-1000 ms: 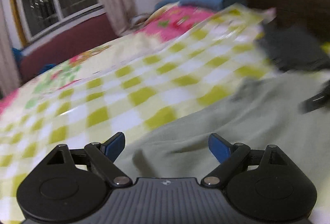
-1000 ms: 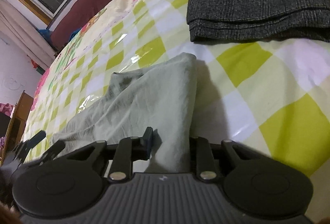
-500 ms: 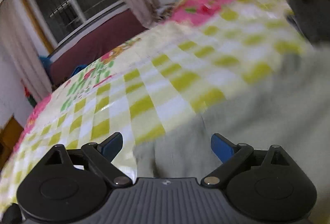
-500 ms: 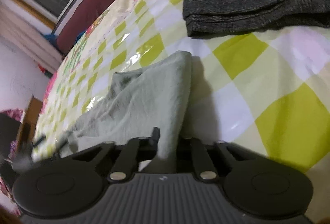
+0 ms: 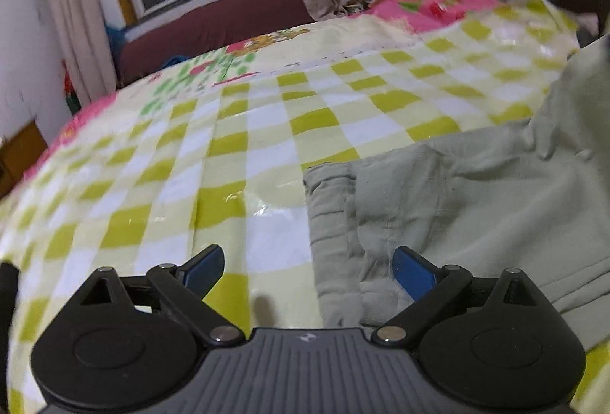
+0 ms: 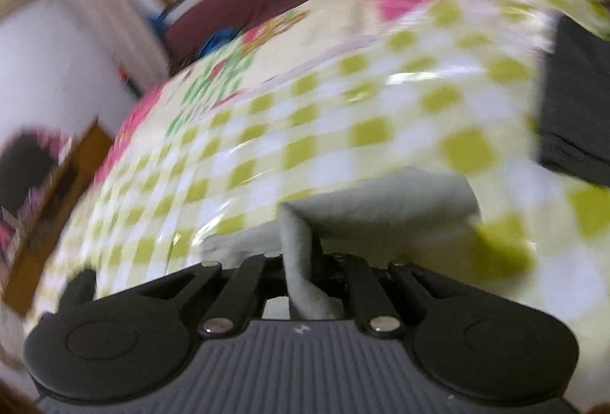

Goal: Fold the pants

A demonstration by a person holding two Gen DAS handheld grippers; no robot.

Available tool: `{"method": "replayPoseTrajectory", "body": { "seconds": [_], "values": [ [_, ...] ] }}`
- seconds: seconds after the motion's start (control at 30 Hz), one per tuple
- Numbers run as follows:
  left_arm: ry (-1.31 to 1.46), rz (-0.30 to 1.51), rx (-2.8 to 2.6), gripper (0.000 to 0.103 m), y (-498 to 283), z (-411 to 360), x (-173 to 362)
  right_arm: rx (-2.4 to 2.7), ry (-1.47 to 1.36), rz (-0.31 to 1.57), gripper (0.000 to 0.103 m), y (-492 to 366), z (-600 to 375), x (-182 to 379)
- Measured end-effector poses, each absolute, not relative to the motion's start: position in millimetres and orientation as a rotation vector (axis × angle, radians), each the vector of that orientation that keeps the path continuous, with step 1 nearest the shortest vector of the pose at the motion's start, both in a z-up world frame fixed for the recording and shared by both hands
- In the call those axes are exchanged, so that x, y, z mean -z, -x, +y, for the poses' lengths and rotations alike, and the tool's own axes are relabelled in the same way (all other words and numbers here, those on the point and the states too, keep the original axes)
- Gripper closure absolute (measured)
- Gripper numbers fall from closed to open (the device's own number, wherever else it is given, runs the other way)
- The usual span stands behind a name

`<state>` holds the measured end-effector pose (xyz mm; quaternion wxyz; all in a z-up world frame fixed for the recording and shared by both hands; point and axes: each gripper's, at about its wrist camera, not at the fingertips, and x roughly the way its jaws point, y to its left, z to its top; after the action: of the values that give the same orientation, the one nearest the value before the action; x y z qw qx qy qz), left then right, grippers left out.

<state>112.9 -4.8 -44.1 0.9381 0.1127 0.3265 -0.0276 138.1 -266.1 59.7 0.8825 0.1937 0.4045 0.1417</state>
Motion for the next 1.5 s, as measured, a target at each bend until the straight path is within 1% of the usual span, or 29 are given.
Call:
{"method": "replayPoseTrajectory", "body": {
  "seconds": [0.1,0.2,0.3,0.4,0.6,0.7,0.73,0.77,0.8,1.0,1.1,1.23,1.37,1.5],
  "values": [
    [-0.168,0.678,0.075,0.0,-102,13,39,-0.348,-0.286,0.868,0.098,-157,-199,-59],
    [-0.09,0.704,0.101,0.0,-90,32,38,-0.396,-0.23,0.907,0.098,-170,-142,-45],
    [-0.041,0.73,0.13,0.0,-85,42,41,-0.398,-0.112,0.923,0.098,-173,-96,-27],
    [-0.028,0.72,0.158,0.0,-79,45,39,-0.396,0.042,0.937,0.097,-169,-60,-12],
    [-0.016,0.681,0.211,0.0,-59,54,30,-0.451,0.233,0.912,0.096,-158,-31,-4],
    [0.018,0.64,0.241,0.0,-45,64,23,-0.543,0.29,0.911,0.086,-146,-26,-3],
    [0.027,0.632,0.248,0.0,-42,66,22,-0.562,0.27,0.924,0.071,-146,-28,-1],
    [0.037,0.625,0.254,0.0,-39,68,20,-0.565,0.238,0.931,0.059,-144,-31,-1],
    [0.048,0.616,0.258,0.0,-36,71,18,-0.557,0.204,0.927,0.057,-144,-37,-1],
    [0.089,0.599,0.312,0.0,-27,69,9,-0.485,-0.05,0.925,0.052,-153,-80,-5],
    [0.05,0.625,0.317,0.0,-32,57,13,-0.435,-0.089,0.909,0.051,-164,-91,-6],
    [0.012,0.639,0.32,0.0,-32,49,15,-0.5,-0.151,0.898,0.05,-174,-88,-8],
    [0.007,0.646,0.307,0.0,-31,50,15,-0.613,-0.206,0.954,0.051,-173,-74,0],
    [-0.001,0.646,0.287,0.0,-25,55,11,-0.709,-0.378,0.999,0.05,-165,-88,4]
  ]
}}
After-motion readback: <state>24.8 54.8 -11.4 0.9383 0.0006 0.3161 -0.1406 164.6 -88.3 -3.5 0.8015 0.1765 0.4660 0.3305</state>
